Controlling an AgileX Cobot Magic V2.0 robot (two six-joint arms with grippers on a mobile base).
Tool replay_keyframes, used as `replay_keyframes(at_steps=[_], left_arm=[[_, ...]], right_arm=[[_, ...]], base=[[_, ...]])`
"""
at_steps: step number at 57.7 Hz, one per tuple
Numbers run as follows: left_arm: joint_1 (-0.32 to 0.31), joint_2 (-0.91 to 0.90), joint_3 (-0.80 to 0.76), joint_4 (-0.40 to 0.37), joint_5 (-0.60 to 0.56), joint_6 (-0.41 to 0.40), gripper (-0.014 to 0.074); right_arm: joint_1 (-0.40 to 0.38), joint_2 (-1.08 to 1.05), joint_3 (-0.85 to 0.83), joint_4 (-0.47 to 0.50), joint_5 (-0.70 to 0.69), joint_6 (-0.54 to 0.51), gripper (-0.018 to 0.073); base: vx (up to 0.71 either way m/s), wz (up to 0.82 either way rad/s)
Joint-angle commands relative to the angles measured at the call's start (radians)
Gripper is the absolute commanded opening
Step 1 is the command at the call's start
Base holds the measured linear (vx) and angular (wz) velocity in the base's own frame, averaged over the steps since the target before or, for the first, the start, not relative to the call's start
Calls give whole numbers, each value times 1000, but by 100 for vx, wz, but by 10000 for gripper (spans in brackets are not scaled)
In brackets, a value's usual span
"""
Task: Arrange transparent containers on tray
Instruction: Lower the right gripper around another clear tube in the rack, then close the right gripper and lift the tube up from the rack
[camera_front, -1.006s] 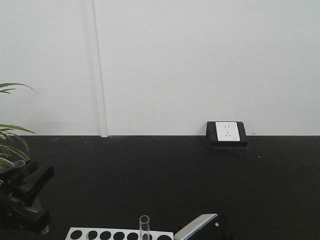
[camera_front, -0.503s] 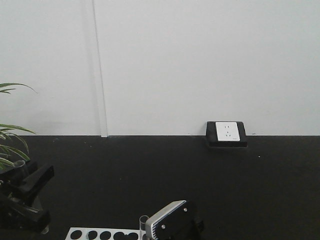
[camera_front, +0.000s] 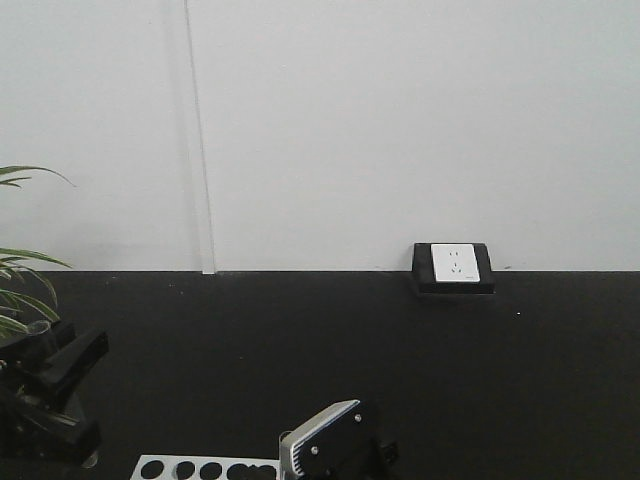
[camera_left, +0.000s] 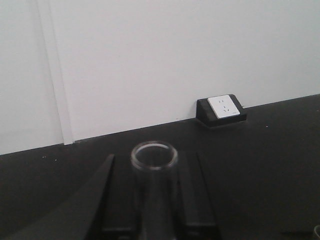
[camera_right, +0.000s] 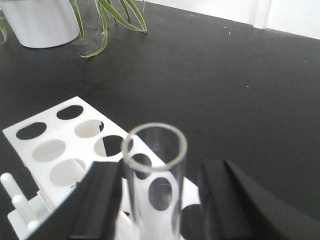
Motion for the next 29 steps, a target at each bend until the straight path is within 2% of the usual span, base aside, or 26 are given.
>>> replay_keyframes(at_steps=[1,23,26,27,29], left_arm=[[-4,-18,-34,-8,-86,-5,166],[-4,-18,-34,-8,-86,-5,166],[-4,-18,-34,-8,-86,-5,166],[-4,-18,-34,-8,-86,-5,166],[-4,-18,-34,-8,-86,-5,166]], right_arm=[[1,-39,-27,-6,-81,-5,307],[1,-76,-33,6,-70,-5,13],[1,-106,-47,6,-26,-15,-12],[-1,-156,-100,8,107,-54,-13],[-3,-177,-126,8,160,-68,-13]], base=[[0,0],[0,0],[0,0],[0,0],[0,0]])
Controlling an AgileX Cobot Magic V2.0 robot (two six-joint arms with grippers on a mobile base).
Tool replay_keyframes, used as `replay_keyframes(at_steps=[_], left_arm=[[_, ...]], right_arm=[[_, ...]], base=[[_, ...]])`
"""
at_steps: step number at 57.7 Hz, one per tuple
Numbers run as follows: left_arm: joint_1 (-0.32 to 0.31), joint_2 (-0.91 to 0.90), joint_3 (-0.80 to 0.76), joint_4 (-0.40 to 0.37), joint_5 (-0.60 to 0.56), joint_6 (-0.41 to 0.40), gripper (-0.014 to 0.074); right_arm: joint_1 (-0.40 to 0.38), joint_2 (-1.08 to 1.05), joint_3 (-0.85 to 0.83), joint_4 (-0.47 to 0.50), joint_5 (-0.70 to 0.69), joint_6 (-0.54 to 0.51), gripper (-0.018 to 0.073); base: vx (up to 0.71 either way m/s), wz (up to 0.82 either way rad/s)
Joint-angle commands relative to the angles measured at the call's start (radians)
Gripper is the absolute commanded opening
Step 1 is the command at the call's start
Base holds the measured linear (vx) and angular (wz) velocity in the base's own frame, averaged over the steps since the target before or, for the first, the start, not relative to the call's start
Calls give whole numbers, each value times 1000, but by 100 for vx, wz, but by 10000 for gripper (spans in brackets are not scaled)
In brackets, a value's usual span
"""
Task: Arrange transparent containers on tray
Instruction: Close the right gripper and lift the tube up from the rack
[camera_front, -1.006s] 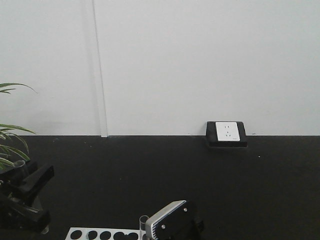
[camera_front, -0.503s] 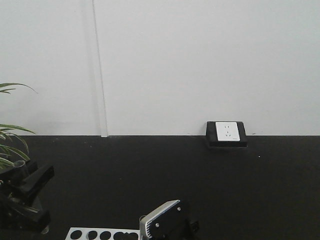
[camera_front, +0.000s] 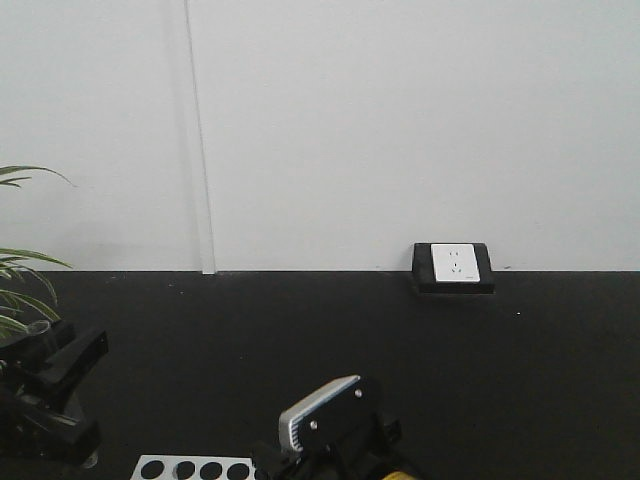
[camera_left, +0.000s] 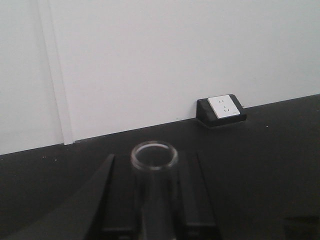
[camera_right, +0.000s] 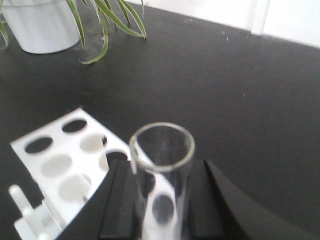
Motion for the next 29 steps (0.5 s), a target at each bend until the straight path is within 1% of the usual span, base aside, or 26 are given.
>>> replay_keyframes(at_steps=[1,6,16,22,29], left_arm=[[-4,-18,-34,-8,-86,-5,166],[-4,-18,-34,-8,-86,-5,166],[-4,-18,-34,-8,-88,-5,166],[-4,-18,-34,-8,-94,-5,167],[-4,-19,-37,-8,-94,-5,167]], right_arm=[[-4,-104,-86,0,39,-49,-13],[-14,-149,-145,1,133,-61,-13],[-28,-232,-223,1,219,-67,-13],[-31,-289,-228,1,255,-67,-13],[-39,-376,-228,1,386,-63,-13]], base=[[0,0],[0,0],[0,0],[0,0],[0,0]])
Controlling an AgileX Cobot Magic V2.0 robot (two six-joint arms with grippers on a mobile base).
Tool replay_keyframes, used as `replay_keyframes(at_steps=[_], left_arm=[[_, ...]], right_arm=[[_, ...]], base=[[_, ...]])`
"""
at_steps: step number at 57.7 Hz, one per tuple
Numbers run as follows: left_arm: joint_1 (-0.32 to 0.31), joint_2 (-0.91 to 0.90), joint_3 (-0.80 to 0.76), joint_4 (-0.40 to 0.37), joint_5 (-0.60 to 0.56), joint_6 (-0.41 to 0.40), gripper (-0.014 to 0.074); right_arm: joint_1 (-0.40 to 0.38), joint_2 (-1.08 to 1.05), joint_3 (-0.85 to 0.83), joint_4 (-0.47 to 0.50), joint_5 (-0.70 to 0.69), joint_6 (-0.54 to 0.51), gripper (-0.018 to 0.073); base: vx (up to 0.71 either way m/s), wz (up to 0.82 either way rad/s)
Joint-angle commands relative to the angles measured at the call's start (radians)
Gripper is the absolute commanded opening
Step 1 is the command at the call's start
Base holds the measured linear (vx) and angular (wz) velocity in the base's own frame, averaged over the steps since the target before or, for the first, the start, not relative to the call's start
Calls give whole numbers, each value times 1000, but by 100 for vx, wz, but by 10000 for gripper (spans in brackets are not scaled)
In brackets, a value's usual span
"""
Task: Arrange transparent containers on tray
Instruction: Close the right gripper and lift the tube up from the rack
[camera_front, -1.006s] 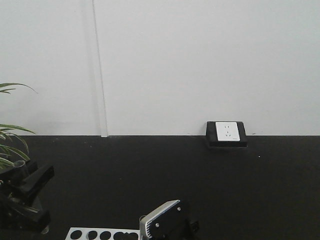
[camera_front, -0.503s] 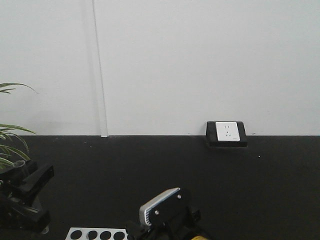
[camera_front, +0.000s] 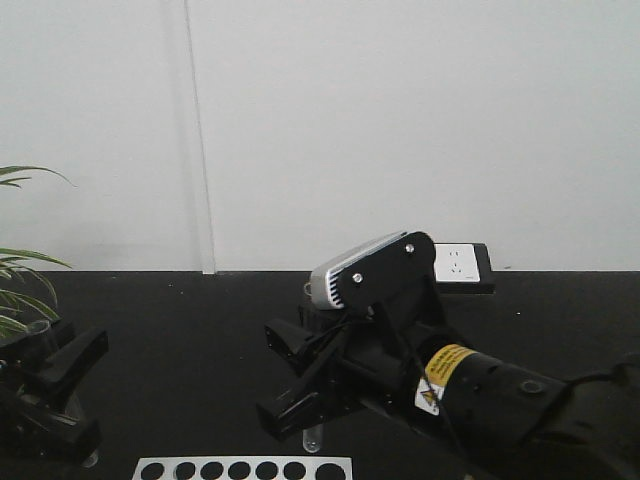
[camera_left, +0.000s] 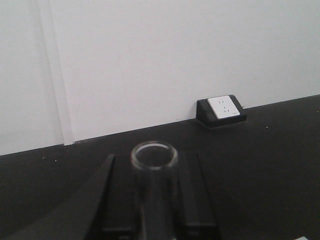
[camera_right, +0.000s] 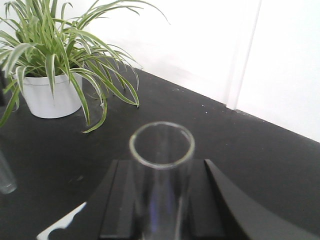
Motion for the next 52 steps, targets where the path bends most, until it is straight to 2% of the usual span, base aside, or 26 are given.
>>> replay_keyframes(at_steps=[1,10,23,31,44,52], left_arm=[[-4,-19,-37,-8,-90,-5,167],[-4,-41,-86,-8,-28,-5,167],[1,-141,-161,-8,156,-5,167],[1,-244,-161,1,271,0,169],[1,-361,-161,1,419,35,174],[1,-380,-161,1,415,51,174]], right_arm=[[-13,-93,-35,-3,19,-5,-13],[-32,-229,-35,-4,147,-3,-13],[-151,-410,-30,-28,365,-2,-13],[-185,-531,36,-24,364,-2,-11],[-189,-628,120,-25,363,-2,-11],[-189,-626,120,-25,361,-2,-11]], base=[[0,0],[0,0],[0,0],[0,0],[0,0],[0,0]])
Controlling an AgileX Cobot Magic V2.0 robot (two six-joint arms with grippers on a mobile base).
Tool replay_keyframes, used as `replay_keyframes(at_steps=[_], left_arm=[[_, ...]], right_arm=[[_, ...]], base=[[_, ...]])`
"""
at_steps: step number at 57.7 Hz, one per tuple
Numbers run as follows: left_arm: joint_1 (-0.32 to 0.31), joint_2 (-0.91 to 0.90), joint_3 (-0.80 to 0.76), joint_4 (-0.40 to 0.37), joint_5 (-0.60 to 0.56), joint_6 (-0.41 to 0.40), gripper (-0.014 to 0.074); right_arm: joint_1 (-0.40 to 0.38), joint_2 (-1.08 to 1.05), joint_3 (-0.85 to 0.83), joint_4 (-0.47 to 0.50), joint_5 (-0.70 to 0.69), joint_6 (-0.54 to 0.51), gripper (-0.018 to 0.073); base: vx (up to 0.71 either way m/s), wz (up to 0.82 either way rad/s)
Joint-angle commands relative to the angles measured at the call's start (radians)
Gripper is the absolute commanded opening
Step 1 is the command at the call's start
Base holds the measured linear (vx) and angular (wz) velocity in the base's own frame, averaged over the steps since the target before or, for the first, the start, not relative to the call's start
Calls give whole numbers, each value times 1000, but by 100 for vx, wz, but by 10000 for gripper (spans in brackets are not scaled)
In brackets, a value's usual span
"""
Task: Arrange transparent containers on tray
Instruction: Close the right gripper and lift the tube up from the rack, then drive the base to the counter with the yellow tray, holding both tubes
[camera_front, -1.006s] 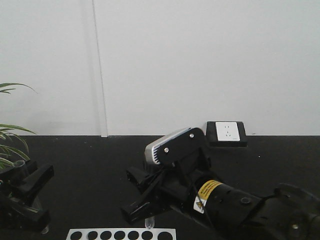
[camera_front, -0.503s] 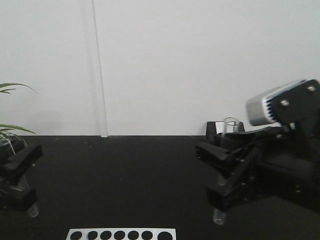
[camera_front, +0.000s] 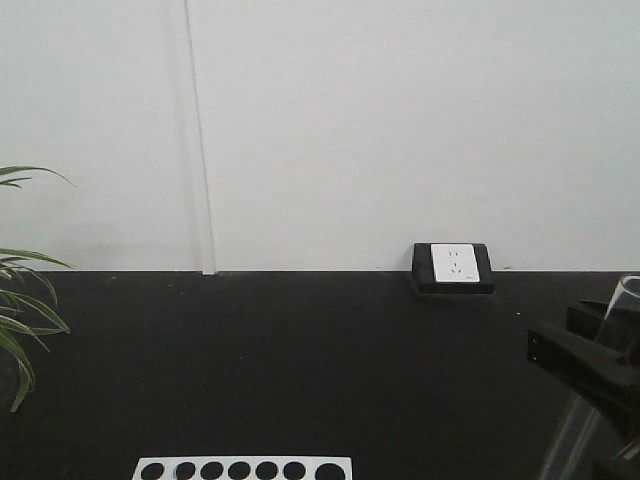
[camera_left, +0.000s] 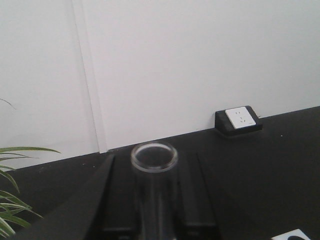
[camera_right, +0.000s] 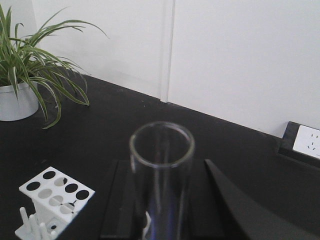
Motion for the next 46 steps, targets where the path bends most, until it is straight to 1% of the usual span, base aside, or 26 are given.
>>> replay_keyframes(at_steps=[1,46], left_arm=[[1,-9,-35,-1,-86,9,174],[1,-9,-35,-3,-78,8,174]], right_arm=[[-4,-3,-30,-12,-90,-2,-11],[-4,-3,-30,-12,-79,-2,-11]], base=[[0,0],[0,0]])
